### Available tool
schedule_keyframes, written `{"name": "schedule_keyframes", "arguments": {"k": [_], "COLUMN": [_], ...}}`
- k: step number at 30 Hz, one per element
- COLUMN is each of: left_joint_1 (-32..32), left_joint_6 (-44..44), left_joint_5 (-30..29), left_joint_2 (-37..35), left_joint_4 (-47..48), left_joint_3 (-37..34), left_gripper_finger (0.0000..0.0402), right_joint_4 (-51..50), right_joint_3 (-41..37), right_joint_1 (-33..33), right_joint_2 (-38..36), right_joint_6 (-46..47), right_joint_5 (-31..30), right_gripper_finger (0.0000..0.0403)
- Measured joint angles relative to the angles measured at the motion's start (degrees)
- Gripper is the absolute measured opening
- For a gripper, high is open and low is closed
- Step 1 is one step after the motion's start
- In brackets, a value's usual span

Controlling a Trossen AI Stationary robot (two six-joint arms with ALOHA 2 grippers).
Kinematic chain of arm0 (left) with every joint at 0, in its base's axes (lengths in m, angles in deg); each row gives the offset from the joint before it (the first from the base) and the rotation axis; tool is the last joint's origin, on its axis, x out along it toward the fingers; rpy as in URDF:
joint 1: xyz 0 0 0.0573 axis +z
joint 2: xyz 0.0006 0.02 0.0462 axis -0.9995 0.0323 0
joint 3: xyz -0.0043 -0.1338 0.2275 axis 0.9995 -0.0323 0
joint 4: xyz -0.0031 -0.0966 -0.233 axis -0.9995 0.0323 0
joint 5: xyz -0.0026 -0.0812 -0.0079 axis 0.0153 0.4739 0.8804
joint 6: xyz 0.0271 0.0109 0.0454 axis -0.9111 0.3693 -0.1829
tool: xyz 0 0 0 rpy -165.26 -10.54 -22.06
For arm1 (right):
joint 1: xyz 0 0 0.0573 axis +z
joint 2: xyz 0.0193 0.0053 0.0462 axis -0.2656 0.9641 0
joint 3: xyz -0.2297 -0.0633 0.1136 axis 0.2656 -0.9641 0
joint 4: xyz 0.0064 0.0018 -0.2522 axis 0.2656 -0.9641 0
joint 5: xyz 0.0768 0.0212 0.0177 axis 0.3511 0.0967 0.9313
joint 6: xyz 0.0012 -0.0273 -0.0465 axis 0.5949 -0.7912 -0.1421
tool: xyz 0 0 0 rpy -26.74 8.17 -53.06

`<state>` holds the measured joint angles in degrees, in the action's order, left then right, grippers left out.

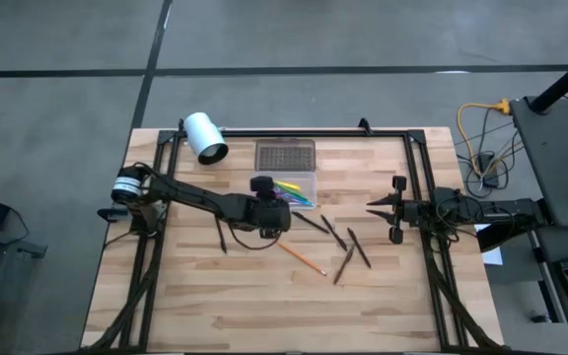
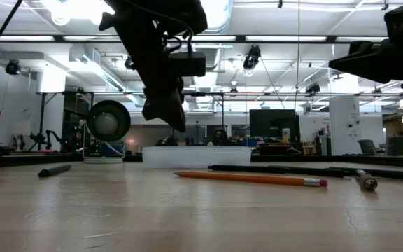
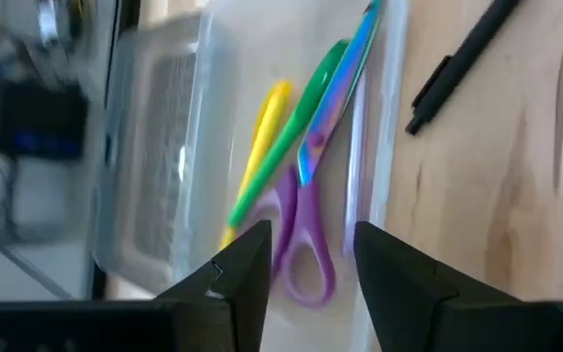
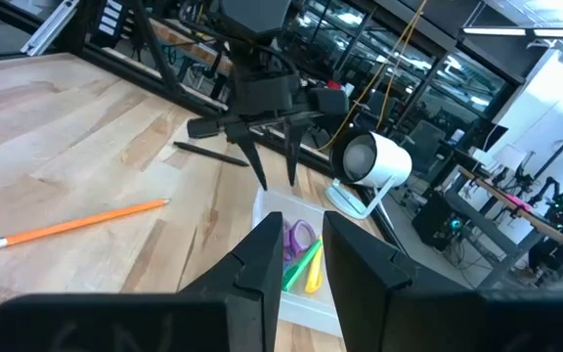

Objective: Pick & place school supplies into a supply box
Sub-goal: Put the black pen into the supply box

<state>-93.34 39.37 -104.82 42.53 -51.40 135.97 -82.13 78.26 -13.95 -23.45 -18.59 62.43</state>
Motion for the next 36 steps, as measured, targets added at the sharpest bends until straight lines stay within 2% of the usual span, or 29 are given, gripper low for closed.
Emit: {"name": "schedule_keyframes", "arguments": {"k": [11, 17, 29, 34, 36], "left_joint_1": [-0.2, -0.9, -4.3, -5.1, -5.5], "left_joint_6": [36.5, 46.4, 69.5, 76.0, 77.8], "left_joint_5": [3.7, 8.6, 12.1, 17.4, 17.9], "left_joint_2": [-3.4, -4.4, -8.2, -8.5, -8.5], "left_joint_4": [11.7, 12.4, 12.4, 12.5, 12.5], "left_joint_3": [-1.3, -3.9, -10.0, -10.4, -10.1], "left_gripper_finger": [0.0132, 0.0132, 0.0132, 0.0132, 0.0132], "right_joint_4": [0.0, 0.0, 0.0, 0.0, 0.0], "right_joint_3": [0.0, 0.0, 0.0, 0.0, 0.0], "right_joint_1": [0.0, 0.0, 0.0, 0.0, 0.0], "right_joint_2": [0.0, 0.0, 0.0, 0.0, 0.0], "right_joint_6": [0.0, 0.0, 0.0, 0.0, 0.0], "right_joint_5": [0.0, 0.1, 0.0, 0.1, 0.0], "right_gripper_finger": [0.0068, 0.0068, 0.0068, 0.0068, 0.0068]}}
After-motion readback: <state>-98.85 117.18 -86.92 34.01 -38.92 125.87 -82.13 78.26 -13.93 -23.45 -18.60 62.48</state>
